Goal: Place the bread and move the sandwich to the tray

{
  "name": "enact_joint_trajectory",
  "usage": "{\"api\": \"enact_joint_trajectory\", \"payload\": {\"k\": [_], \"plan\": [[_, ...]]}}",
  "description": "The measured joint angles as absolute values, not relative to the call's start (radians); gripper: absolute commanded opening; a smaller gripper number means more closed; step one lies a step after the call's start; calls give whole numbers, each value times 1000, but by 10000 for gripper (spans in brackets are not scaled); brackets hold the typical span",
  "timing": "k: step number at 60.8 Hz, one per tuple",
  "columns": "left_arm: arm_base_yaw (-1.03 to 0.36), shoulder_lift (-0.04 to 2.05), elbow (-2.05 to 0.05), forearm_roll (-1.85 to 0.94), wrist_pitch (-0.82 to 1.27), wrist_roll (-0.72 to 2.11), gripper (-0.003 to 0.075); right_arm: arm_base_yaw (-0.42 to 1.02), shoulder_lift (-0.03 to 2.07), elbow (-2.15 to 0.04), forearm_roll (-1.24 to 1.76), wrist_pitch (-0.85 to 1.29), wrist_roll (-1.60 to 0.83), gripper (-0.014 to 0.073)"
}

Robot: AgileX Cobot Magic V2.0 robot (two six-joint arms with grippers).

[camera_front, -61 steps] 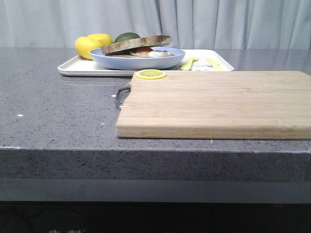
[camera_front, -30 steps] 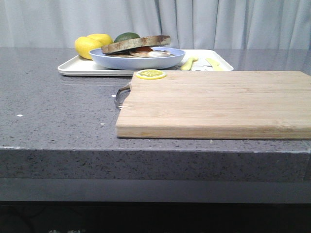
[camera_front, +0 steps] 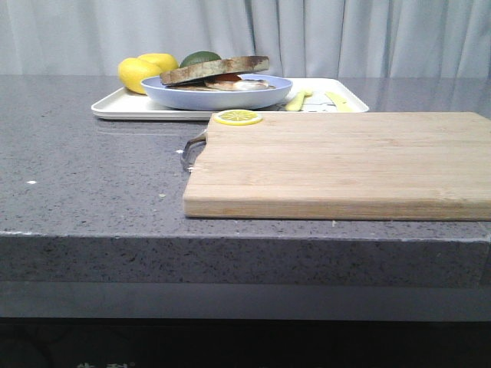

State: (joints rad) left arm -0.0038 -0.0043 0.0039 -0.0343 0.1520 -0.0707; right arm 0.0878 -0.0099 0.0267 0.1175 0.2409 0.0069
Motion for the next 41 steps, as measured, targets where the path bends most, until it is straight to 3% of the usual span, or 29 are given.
{"api": "enact_joint_trajectory", "payload": {"k": [41], "plan": [[-4,-4,4,-34,152,-71,-20,88,-10,27,118,241,7,-61]]}}
